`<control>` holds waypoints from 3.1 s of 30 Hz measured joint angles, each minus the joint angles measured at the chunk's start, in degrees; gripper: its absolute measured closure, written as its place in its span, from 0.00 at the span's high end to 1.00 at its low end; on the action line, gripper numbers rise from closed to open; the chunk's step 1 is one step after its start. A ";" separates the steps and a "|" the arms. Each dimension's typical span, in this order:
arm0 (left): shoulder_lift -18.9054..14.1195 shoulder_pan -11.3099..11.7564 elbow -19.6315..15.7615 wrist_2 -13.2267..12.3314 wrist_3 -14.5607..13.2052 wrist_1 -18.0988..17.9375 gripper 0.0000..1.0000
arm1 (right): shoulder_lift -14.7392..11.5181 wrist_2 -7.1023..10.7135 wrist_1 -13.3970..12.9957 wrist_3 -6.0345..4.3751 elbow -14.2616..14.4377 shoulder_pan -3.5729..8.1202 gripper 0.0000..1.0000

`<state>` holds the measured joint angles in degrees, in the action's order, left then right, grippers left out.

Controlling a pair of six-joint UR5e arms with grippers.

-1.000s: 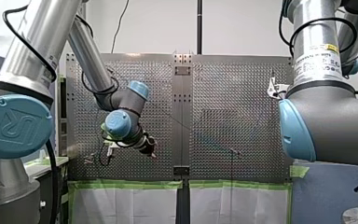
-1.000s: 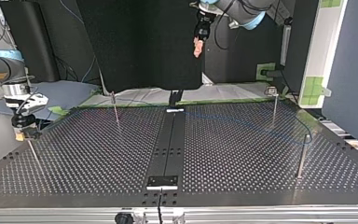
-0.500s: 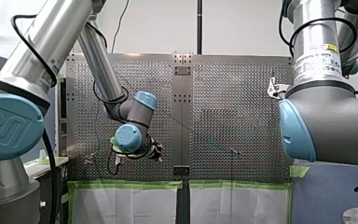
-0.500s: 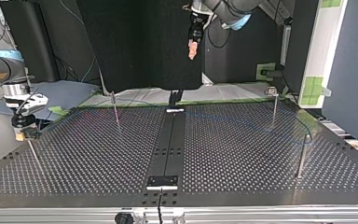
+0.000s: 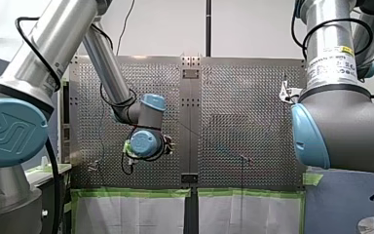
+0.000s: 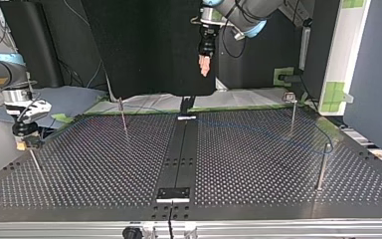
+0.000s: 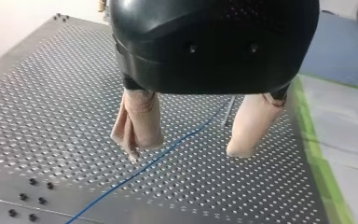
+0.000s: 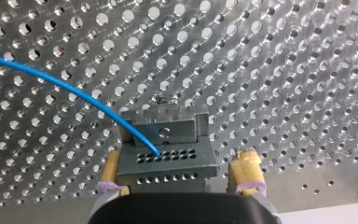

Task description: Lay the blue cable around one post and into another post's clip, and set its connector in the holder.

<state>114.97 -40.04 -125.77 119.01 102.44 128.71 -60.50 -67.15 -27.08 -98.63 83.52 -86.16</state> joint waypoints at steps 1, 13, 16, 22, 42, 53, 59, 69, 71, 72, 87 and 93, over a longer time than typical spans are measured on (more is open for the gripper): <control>-0.01 0.00 0.00 0.01 -0.04 -0.57 1.00 | 0.00 0.00 0.00 0.00 0.00 0.00 1.00; -0.02 0.03 0.02 0.02 -0.18 -7.94 1.00 | -0.01 0.00 0.01 0.00 -0.01 0.00 1.00; 0.00 0.03 0.01 0.03 -0.29 -9.61 1.00 | 0.00 -0.01 0.00 0.00 -0.01 0.00 1.00; -0.02 0.03 -0.01 0.07 -0.88 -12.74 1.00 | 0.01 0.00 0.01 0.00 -0.02 -0.02 1.00; 0.01 -0.37 -0.15 2.84 -5.57 -18.08 1.00 | 0.00 0.00 0.01 0.00 -0.01 -0.01 1.00; 0.00 -0.48 -0.16 7.06 -6.44 -13.93 1.00 | -0.01 -0.02 0.07 0.01 -0.01 -0.10 1.00; 0.01 -0.50 -0.17 7.31 -6.55 -13.59 1.00 | -0.01 -0.01 0.04 0.08 -0.01 -0.43 1.00; 0.01 -0.52 -0.30 7.40 -6.56 -13.57 1.00 | 0.02 0.11 -0.02 0.07 -0.01 -0.66 1.00; 0.01 -0.51 -0.31 7.41 -6.56 -13.57 1.00 | 0.03 0.33 -0.05 0.04 0.00 -0.69 1.00; 0.02 -0.51 -0.31 7.41 -6.56 -13.56 1.00 | 0.04 0.42 -0.05 0.03 0.00 -0.70 1.00; 0.01 -0.44 -0.33 7.51 -6.56 -12.97 1.00 | 0.07 0.70 -0.16 -0.04 0.02 -0.73 1.00; 0.01 -0.43 -0.34 7.51 -6.56 -12.91 1.00 | 0.08 0.71 -0.46 -0.30 0.05 -0.72 1.00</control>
<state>114.98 -40.47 -126.11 126.51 95.89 115.80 -60.43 -66.45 -27.55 -98.93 83.56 -86.89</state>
